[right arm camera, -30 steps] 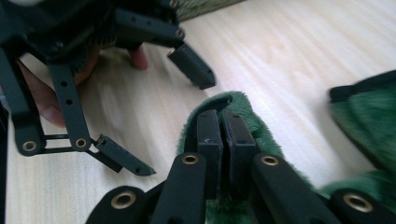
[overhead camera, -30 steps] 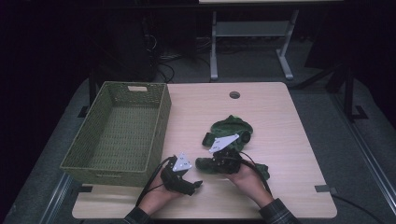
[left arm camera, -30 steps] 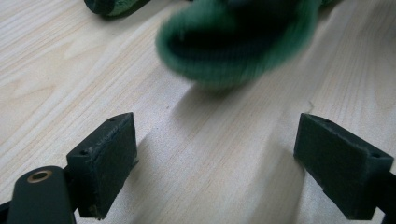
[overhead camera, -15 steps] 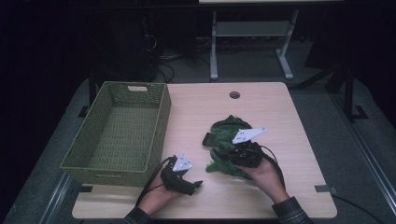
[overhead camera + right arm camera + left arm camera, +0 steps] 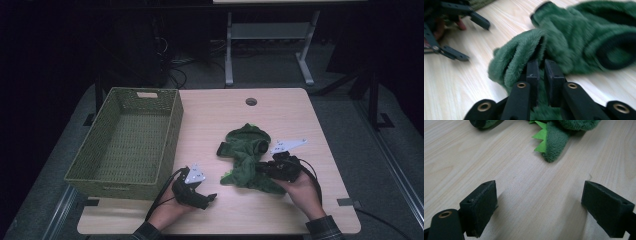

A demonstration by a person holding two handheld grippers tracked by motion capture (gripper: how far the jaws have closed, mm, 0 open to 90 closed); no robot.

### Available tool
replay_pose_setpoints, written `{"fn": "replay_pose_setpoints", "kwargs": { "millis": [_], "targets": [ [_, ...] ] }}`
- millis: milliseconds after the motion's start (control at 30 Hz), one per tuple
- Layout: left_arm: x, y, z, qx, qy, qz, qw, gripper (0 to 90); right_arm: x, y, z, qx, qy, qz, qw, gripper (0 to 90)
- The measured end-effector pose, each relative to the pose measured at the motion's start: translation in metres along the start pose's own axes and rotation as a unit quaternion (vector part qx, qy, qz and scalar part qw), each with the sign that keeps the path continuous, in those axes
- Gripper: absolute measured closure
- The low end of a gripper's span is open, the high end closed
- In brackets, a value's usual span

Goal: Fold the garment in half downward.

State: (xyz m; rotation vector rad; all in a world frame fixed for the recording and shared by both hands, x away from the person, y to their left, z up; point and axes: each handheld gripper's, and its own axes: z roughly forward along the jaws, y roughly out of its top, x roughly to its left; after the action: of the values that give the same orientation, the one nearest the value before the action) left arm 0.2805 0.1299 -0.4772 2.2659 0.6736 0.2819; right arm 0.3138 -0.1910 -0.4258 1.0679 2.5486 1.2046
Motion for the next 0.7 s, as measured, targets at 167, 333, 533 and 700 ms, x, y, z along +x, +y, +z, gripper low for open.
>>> {"fn": "replay_pose_setpoints", "kwargs": {
  "millis": [167, 333, 533, 700],
  "targets": [
    [0.0, 0.0, 0.0, -0.002, 0.001, 0.0, 1.0, 12.4, -0.003, 0.0, -0.015, -0.018, -0.012, -0.006, 0.9998, 84.6],
    [0.0, 0.0, 0.0, -0.002, 0.0, -0.002, 1.0, 12.5, 0.004, 0.011, -0.027, -0.043, -0.003, -0.02, 0.9989, 88.3],
    [0.0, 0.0, 0.001, -0.002, 0.001, 0.001, 1.0, 12.5, 0.004, 0.013, -0.009, -0.032, 0.012, -0.017, 0.9993, 88.8],
    [0.0, 0.0, 0.0, -0.001, 0.001, 0.002, 1.0, 12.5, 0.003, 0.01, 0.012, 0.007, 0.017, -0.018, 0.9997, 89.0]
  ]
}}
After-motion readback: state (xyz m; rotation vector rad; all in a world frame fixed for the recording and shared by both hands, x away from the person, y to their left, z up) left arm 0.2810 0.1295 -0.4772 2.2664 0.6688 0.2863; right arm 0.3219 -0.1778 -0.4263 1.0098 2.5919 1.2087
